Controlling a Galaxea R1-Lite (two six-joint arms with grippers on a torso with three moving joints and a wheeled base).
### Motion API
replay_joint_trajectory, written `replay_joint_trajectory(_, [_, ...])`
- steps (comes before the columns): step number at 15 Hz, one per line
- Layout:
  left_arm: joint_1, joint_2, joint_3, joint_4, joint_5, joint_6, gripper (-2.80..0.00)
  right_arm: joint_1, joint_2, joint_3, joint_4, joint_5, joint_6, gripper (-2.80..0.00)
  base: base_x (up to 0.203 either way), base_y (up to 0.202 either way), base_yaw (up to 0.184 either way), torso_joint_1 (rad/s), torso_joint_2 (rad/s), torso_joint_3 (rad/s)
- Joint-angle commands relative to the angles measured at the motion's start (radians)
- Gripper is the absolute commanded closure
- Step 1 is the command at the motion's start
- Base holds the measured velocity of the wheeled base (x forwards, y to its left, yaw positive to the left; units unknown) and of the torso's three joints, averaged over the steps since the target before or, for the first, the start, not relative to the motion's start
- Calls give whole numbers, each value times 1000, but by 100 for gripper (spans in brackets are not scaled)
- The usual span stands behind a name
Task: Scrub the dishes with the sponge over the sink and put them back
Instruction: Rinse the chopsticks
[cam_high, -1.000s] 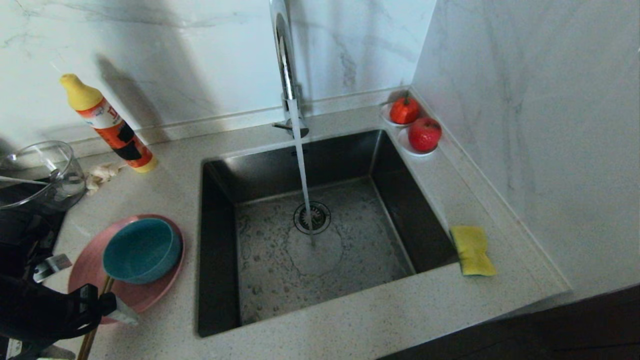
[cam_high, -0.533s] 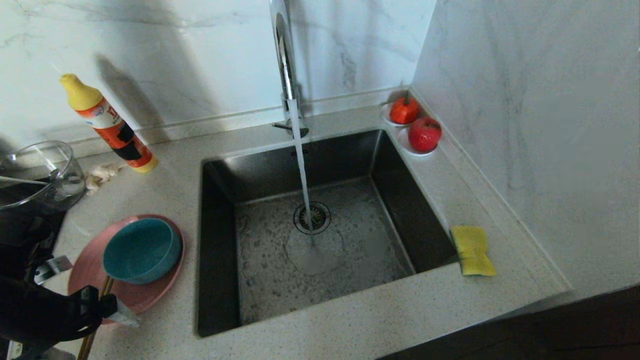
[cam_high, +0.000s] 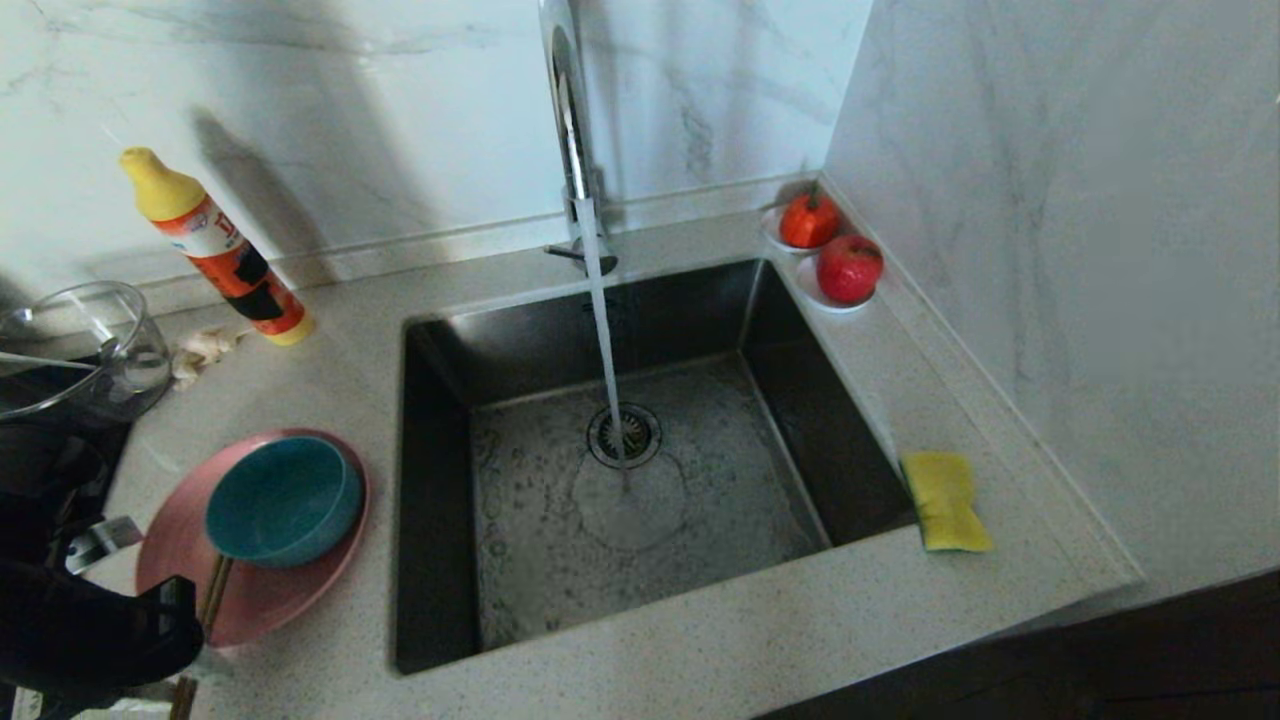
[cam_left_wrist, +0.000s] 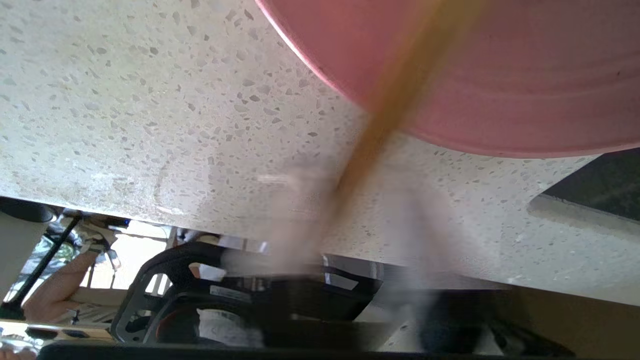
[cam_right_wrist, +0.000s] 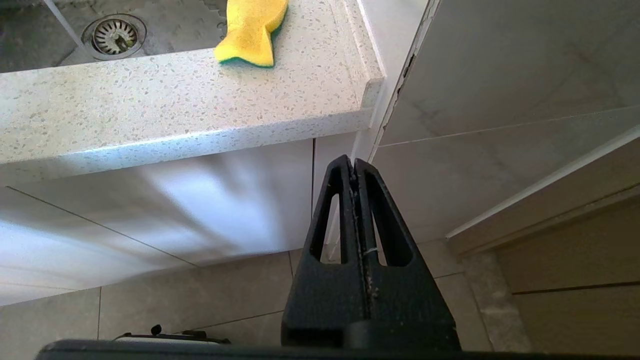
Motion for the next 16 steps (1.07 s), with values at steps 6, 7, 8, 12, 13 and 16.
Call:
replay_joint_trajectory(6, [0, -11, 8, 3, 2, -1, 0, 1, -1, 0, 0, 0, 0, 0, 0, 0, 0, 0, 0, 0])
replay_joint_trajectory(7, [0, -16, 7, 5, 2, -2, 0, 1, -1, 0, -1, 0, 0, 0, 0, 0, 0, 0, 0, 0])
replay_joint_trajectory(8, [0, -22, 7, 7, 2, -2, 0, 1, -1, 0, 0, 0, -1, 0, 0, 0, 0, 0, 0, 0])
replay_joint_trajectory(12, [1, -99, -5, 5, -6, -11, 0, 1, -1, 0, 0, 0, -1, 0, 0, 0, 0, 0, 0, 0])
replay_joint_trajectory(13, [1, -116, -7, 6, -9, -13, 0, 0, -1, 0, 0, 0, 0, 0, 0, 0, 0, 0, 0, 0])
replay_joint_trajectory(16, [1, -167, -15, 14, -9, -20, 0, 1, -1, 0, 0, 0, 0, 0, 0, 0, 0, 0, 0, 0])
